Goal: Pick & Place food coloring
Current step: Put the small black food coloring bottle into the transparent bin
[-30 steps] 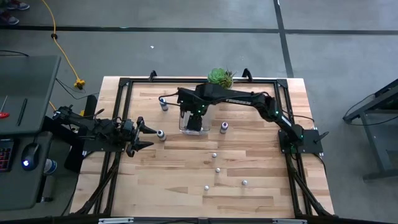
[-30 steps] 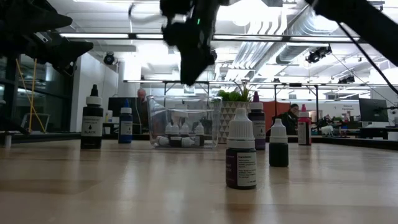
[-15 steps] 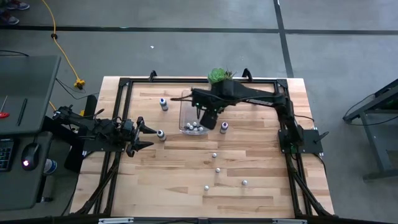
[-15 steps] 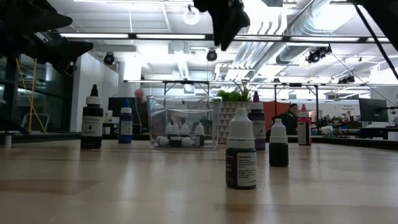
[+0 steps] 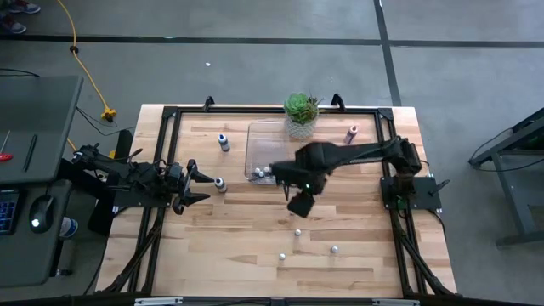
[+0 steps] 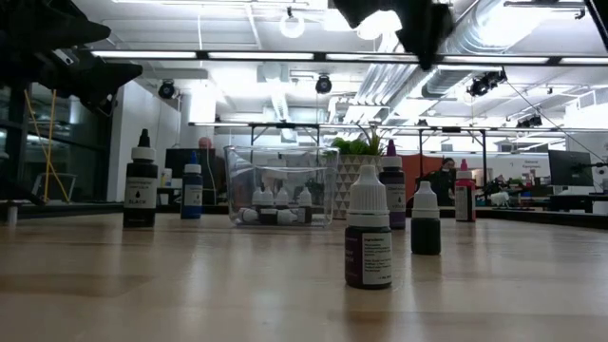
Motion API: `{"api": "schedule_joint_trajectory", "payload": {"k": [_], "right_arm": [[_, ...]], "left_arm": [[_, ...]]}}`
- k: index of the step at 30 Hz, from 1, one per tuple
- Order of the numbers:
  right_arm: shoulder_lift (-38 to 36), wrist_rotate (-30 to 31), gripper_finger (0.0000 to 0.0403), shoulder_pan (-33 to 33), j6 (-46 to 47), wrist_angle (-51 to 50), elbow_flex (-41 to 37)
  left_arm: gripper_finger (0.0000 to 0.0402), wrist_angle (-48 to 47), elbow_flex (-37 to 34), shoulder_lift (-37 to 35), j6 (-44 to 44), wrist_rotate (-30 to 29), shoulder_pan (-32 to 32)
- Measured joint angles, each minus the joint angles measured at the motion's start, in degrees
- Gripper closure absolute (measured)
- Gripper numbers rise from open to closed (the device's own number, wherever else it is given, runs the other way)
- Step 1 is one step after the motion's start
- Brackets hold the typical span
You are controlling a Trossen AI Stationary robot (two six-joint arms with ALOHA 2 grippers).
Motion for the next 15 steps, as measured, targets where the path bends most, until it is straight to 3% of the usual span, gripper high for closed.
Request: {"api": "schedule_joint_trajectory", "payload": {"k": [7,15], "right_arm": [[-2.15,-2.8,0.0214,2.9,16.55,11.59,-12.72],[-1.97,0.43,0.0214,4.08,29.89,29.22,-22.7]], "left_arm": [[0.013,0.0,0.0,0.01,0.0,-0.01,0.0],[0.013,0.0,0.0,0.01,0.0,-0.02,0.02]]}}
